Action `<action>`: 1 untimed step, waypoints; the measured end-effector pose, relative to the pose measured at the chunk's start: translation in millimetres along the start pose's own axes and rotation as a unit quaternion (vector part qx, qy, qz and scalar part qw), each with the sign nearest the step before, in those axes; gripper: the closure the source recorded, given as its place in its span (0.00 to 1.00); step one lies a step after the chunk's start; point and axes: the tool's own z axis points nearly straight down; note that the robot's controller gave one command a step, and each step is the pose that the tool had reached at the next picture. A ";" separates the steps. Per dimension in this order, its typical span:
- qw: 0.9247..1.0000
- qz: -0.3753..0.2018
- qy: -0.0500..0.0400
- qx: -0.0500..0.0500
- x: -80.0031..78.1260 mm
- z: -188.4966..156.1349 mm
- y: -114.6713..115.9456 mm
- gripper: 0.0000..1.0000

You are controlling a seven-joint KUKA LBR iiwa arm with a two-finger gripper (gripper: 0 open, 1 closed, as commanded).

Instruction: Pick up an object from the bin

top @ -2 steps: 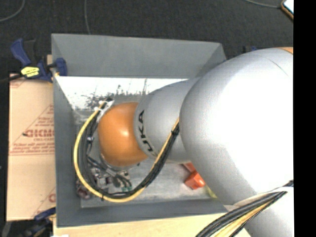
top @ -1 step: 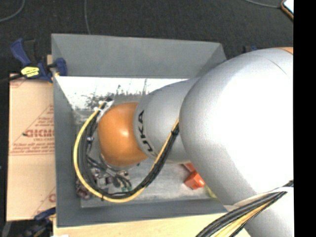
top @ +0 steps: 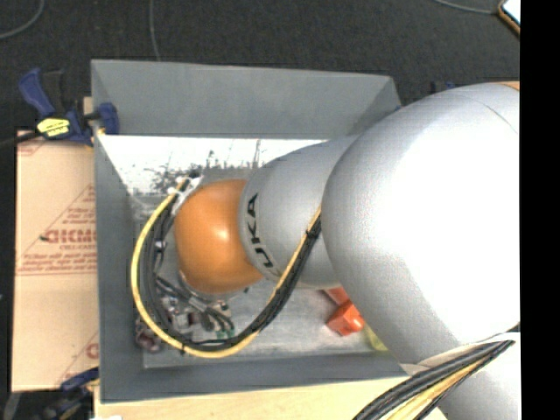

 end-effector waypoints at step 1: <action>1.000 0.000 0.006 0.001 2.6 -22.8 -0.7 1.00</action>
Offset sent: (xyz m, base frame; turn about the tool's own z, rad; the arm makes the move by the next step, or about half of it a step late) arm -0.0015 -0.0009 0.0925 0.0004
